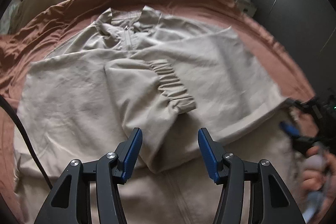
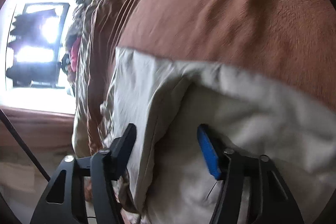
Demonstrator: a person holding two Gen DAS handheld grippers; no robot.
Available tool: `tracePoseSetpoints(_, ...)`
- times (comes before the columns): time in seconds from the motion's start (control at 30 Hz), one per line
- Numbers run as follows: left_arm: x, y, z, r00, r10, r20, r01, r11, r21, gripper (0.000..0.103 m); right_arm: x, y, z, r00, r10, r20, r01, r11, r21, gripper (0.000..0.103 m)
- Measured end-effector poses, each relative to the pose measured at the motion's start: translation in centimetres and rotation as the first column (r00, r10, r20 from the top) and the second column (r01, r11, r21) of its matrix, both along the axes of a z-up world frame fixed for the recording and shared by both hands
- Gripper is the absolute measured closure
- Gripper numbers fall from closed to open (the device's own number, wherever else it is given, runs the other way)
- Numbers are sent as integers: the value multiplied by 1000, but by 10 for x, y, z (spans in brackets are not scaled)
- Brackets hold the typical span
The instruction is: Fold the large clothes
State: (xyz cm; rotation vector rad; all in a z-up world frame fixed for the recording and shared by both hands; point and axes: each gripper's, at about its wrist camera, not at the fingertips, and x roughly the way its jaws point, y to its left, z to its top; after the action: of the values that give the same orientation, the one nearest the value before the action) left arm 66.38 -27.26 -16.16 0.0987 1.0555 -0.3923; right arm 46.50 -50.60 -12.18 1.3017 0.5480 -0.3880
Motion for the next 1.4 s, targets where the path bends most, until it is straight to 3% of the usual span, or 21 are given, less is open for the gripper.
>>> tracePoseSetpoints(0.17,17,2,-14,998,64,26,-66,993,95,46,-2,-9,-10,999,-17,35,15,999,47,63)
tracePoseSetpoints(0.33,23,26,-6,988,126,90,-136,985,106,46,-4,-11,-23,995,-79,61,75,995,66,75)
tracePoseSetpoints(0.4,24,37,-2,982,149,118,-163,979,120,46,-7,-9,-25,993,-96,74,90,993,75,75)
tracePoseSetpoints(0.77,14,137,0,942,330,54,-333,940,72,46,-19,-14,-43,988,-104,117,86,985,147,75)
tracePoseSetpoints(0.93,12,169,9,924,381,0,-381,924,-36,46,-28,-17,-50,983,-117,140,92,980,175,75)
tracePoseSetpoints(1.1,24,168,-4,926,371,-73,-375,925,-63,46,-39,-20,-58,979,-134,156,101,974,203,75)
tracePoseSetpoints(1.27,37,145,-35,933,330,-146,-344,936,-79,46,-46,-26,-63,976,-137,168,96,969,229,75)
tracePoseSetpoints(1.37,38,128,-50,944,304,-129,-307,952,-5,47,-49,-30,-66,975,-134,177,90,968,236,75)
tracePoseSetpoints(1.4,38,124,-53,949,295,-113,-294,955,24,56,-50,-32,-67,975,-134,180,89,967,239,75)
